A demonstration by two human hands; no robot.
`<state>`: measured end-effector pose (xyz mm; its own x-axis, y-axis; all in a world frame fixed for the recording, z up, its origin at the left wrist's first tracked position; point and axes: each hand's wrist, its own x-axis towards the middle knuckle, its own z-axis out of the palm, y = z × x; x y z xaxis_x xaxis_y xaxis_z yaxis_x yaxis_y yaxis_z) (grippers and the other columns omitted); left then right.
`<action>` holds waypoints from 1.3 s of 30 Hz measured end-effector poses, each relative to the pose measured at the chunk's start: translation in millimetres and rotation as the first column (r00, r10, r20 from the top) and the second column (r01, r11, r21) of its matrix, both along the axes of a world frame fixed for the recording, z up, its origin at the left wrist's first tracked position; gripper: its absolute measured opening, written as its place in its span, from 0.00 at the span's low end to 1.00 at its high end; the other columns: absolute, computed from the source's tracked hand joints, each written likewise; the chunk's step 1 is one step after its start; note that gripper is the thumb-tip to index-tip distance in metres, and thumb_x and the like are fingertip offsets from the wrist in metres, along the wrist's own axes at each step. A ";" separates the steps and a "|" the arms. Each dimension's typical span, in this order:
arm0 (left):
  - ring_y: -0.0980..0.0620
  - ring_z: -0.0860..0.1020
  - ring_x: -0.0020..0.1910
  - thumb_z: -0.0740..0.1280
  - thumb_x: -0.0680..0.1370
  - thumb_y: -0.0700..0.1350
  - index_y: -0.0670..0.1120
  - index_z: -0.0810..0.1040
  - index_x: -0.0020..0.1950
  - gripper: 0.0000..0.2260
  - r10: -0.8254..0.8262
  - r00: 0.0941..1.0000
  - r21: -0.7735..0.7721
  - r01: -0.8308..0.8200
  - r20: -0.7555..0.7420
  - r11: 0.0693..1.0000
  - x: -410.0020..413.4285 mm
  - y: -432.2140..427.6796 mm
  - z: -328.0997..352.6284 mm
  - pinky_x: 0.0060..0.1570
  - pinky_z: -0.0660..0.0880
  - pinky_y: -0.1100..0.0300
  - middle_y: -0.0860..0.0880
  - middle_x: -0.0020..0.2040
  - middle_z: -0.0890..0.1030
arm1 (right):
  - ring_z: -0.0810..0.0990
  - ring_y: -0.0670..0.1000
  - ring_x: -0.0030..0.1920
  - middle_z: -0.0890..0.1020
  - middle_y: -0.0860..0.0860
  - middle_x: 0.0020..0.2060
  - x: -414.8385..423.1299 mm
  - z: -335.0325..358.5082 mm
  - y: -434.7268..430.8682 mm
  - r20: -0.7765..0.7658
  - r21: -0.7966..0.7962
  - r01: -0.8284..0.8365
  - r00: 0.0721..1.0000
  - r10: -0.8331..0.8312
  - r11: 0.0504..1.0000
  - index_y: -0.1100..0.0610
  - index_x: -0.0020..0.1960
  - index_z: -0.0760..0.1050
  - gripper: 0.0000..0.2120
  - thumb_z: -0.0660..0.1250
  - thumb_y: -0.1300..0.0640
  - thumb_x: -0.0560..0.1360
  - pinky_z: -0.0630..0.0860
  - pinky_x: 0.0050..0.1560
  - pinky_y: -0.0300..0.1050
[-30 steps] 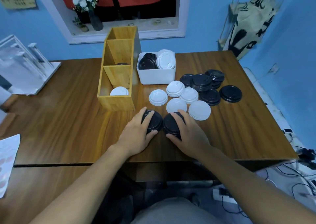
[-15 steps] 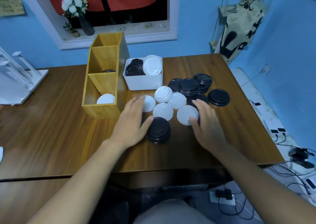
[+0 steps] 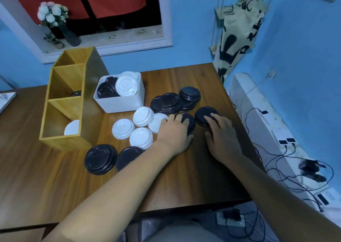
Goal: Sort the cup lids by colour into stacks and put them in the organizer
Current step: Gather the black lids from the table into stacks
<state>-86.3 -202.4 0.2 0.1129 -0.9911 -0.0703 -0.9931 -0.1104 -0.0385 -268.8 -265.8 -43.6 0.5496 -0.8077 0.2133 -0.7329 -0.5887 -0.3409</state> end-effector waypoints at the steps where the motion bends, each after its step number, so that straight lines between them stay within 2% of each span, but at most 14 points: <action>1: 0.42 0.68 0.70 0.64 0.80 0.61 0.49 0.71 0.73 0.26 -0.010 1.000 -0.029 0.010 -0.008 1.000 -1.8 1.5 -2.6 0.66 0.67 0.46 0.46 0.72 0.72 | 0.62 0.58 0.74 0.65 0.54 0.75 -1.9 -0.9 -5.7 -0.028 -0.014 -0.003 1.000 0.003 1.000 0.53 0.76 0.63 0.25 0.63 0.52 0.80 0.70 0.65 0.59; 4: 0.41 0.73 0.64 0.68 0.78 0.60 0.50 0.73 0.69 0.24 -0.032 0.997 -0.077 0.027 -0.072 0.997 -2.7 7.2 -4.5 0.62 0.70 0.47 0.47 0.68 0.72 | 0.60 0.60 0.76 0.63 0.56 0.77 -2.7 -5.5 -15.8 -0.084 -0.028 -0.016 0.996 0.013 0.999 0.53 0.76 0.64 0.26 0.63 0.48 0.80 0.67 0.68 0.61; 8: 0.39 0.74 0.65 0.72 0.77 0.57 0.48 0.71 0.70 0.26 -0.023 0.984 -0.064 0.012 -0.176 0.998 -3.8 11.2 -5.5 0.64 0.71 0.46 0.44 0.75 0.68 | 0.60 0.62 0.77 0.65 0.59 0.75 -3.4 -11.2 -17.4 -0.005 0.001 -0.035 0.999 0.035 0.999 0.55 0.67 0.71 0.21 0.66 0.46 0.78 0.65 0.71 0.61; 10: 0.40 0.74 0.66 0.74 0.75 0.56 0.47 0.69 0.72 0.30 0.001 0.967 -0.075 -0.021 -0.253 0.997 -4.9 11.9 -4.9 0.63 0.73 0.48 0.45 0.75 0.68 | 0.65 0.61 0.74 0.69 0.58 0.72 -3.8 -10.7 -19.6 0.069 0.044 -0.054 0.996 0.051 0.998 0.56 0.60 0.73 0.18 0.70 0.47 0.76 0.68 0.70 0.61; 12: 0.42 0.74 0.67 0.78 0.73 0.54 0.46 0.62 0.77 0.39 0.035 0.928 -0.083 -0.071 -0.370 0.994 -4.5 12.5 -3.3 0.62 0.74 0.50 0.45 0.73 0.69 | 0.71 0.58 0.69 0.73 0.56 0.68 -5.0 -6.1 -22.5 0.155 0.093 -0.058 0.987 0.043 0.994 0.55 0.56 0.72 0.18 0.74 0.49 0.73 0.72 0.66 0.57; 16: 0.44 0.72 0.71 0.82 0.68 0.52 0.53 0.49 0.83 0.54 0.107 0.822 -0.073 -0.177 -0.559 0.982 -0.9 17.5 -1.1 0.65 0.74 0.48 0.47 0.77 0.66 | 0.74 0.53 0.63 0.74 0.51 0.65 -2.8 6.4 -24.2 0.325 0.140 -0.021 0.945 -0.026 0.990 0.53 0.61 0.71 0.26 0.78 0.48 0.69 0.74 0.59 0.48; 18: 0.45 0.71 0.72 0.83 0.66 0.50 0.55 0.45 0.83 0.58 0.109 0.781 -0.060 -0.185 -0.615 0.981 1.8 19.5 -2.2 0.67 0.73 0.51 0.47 0.77 0.66 | 0.72 0.50 0.65 0.73 0.49 0.67 4.8 11.1 -19.1 0.374 0.166 -0.091 0.927 0.023 0.982 0.51 0.65 0.72 0.28 0.77 0.45 0.69 0.72 0.62 0.47; 20: 0.48 0.69 0.75 0.83 0.66 0.49 0.55 0.44 0.84 0.59 0.109 0.751 -0.023 -0.163 -0.652 0.986 6.7 20.6 -0.2 0.69 0.70 0.53 0.48 0.79 0.65 | 0.69 0.48 0.69 0.71 0.47 0.70 14.7 11.1 -11.5 0.321 0.201 -0.202 0.938 0.131 0.958 0.49 0.69 0.71 0.30 0.75 0.43 0.70 0.69 0.67 0.47; 23: 0.50 0.67 0.76 0.82 0.68 0.48 0.51 0.46 0.85 0.56 0.090 0.783 0.027 -0.094 -0.615 0.995 20.6 26.7 12.2 0.69 0.67 0.61 0.49 0.80 0.64 | 0.64 0.48 0.72 0.68 0.45 0.73 27.2 8.5 -4.5 0.158 0.194 -0.274 0.956 0.246 0.942 0.44 0.73 0.68 0.32 0.71 0.39 0.72 0.67 0.70 0.51; 26: 0.49 0.68 0.74 0.80 0.71 0.49 0.51 0.55 0.83 0.47 0.080 0.848 0.057 -0.058 -0.524 0.997 40.4 42.2 27.2 0.65 0.65 0.64 0.50 0.78 0.67 | 0.63 0.50 0.73 0.66 0.45 0.74 31.1 9.1 -2.2 0.036 0.142 -0.293 0.956 0.291 0.945 0.44 0.74 0.67 0.31 0.68 0.38 0.73 0.66 0.70 0.54; 29: 0.48 0.70 0.73 0.77 0.74 0.50 0.50 0.62 0.80 0.39 0.110 0.878 0.066 -0.089 -0.466 0.994 61.7 62.6 34.7 0.69 0.69 0.56 0.51 0.76 0.70 | 0.64 0.51 0.73 0.66 0.46 0.74 37.5 10.8 4.7 0.043 0.133 -0.304 0.953 0.301 0.943 0.45 0.72 0.69 0.30 0.70 0.43 0.73 0.67 0.70 0.53; 32: 0.50 0.70 0.74 0.76 0.75 0.54 0.52 0.64 0.80 0.37 0.111 0.897 0.032 -0.108 -0.429 0.994 78.4 84.3 36.2 0.71 0.69 0.54 0.54 0.78 0.69 | 0.65 0.53 0.73 0.66 0.49 0.74 48.8 10.8 9.7 0.028 0.134 -0.282 0.959 0.281 0.950 0.48 0.69 0.70 0.27 0.70 0.43 0.73 0.68 0.70 0.53; 35: 0.50 0.73 0.69 0.76 0.74 0.58 0.52 0.71 0.75 0.32 0.056 0.903 -0.044 -0.083 -0.425 0.996 89.7 108.5 34.9 0.67 0.71 0.55 0.54 0.72 0.75 | 0.63 0.55 0.75 0.65 0.53 0.76 51.9 3.6 13.1 -0.002 0.117 -0.293 0.956 0.295 0.949 0.51 0.70 0.71 0.25 0.68 0.42 0.76 0.67 0.72 0.55; 39: 0.52 0.72 0.69 0.70 0.69 0.71 0.52 0.71 0.74 0.39 0.002 0.934 -0.037 -0.017 -0.357 0.999 101.6 140.6 28.6 0.70 0.68 0.54 0.54 0.70 0.76 | 0.61 0.53 0.75 0.65 0.51 0.76 51.4 2.8 12.5 0.018 0.158 -0.278 0.960 0.279 0.948 0.51 0.71 0.71 0.26 0.69 0.43 0.76 0.66 0.72 0.54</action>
<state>15.3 -61.8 28.8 0.0968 -0.9929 -0.0694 -0.9396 -0.1141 0.3227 -217.4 -253.3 -40.8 0.7580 -0.6456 0.0934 -0.5492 -0.7088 -0.4427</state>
